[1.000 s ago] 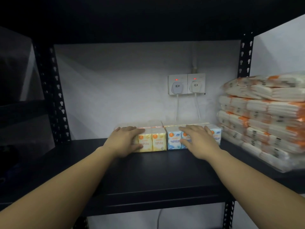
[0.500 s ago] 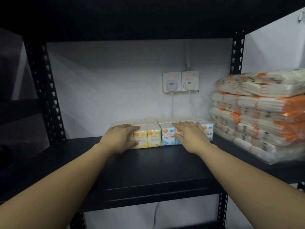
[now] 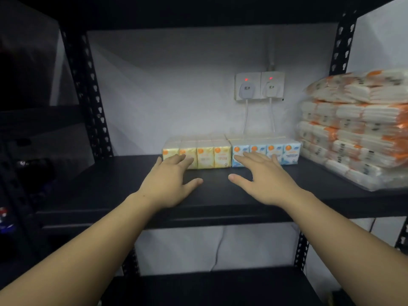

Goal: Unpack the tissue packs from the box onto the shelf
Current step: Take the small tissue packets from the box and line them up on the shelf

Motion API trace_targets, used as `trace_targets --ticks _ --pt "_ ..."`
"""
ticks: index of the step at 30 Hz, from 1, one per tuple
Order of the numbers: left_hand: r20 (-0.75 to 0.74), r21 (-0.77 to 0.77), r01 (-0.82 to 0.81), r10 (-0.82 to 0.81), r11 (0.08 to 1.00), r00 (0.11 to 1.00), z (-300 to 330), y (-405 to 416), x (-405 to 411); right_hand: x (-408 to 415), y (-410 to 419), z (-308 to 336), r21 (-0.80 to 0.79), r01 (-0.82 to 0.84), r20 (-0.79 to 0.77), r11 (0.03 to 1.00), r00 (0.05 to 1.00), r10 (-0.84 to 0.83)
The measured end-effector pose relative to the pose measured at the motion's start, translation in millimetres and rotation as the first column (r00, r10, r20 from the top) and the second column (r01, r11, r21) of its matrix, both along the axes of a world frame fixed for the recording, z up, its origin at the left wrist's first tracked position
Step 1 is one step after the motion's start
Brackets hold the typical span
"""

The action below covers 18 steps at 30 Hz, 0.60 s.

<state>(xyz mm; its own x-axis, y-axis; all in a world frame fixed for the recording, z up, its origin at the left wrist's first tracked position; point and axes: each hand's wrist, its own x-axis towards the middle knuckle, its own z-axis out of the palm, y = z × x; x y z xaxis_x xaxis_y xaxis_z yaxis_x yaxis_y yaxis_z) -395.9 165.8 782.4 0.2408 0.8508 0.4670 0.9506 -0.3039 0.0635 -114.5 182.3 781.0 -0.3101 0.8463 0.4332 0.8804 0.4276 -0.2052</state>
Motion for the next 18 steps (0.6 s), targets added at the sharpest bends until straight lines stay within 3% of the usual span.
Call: trace_targets --ticks 8,12,14,18 --pt "0.063 0.06 0.062 -0.066 0.996 0.996 -60.4 -119.3 -11.5 -57.3 -101.3 -56.1 0.199 -0.165 -0.093 0.966 0.978 0.187" --pt "0.123 0.086 0.104 -0.114 0.991 0.986 -113.9 -164.4 -24.3 -83.9 -139.6 -110.6 0.31 -0.252 -0.212 0.917 0.921 0.326" --pt "0.159 0.042 0.084 -0.09 0.996 0.983 -147.1 -179.4 -35.6 -93.6 -155.1 -147.5 0.245 -0.277 -0.218 0.929 0.918 0.331" --pt "0.169 -0.127 -0.009 0.031 0.992 0.985 -212.5 -197.0 -63.9 -107.9 -173.4 -218.3 -0.037 -0.251 -0.132 0.967 0.961 0.245"
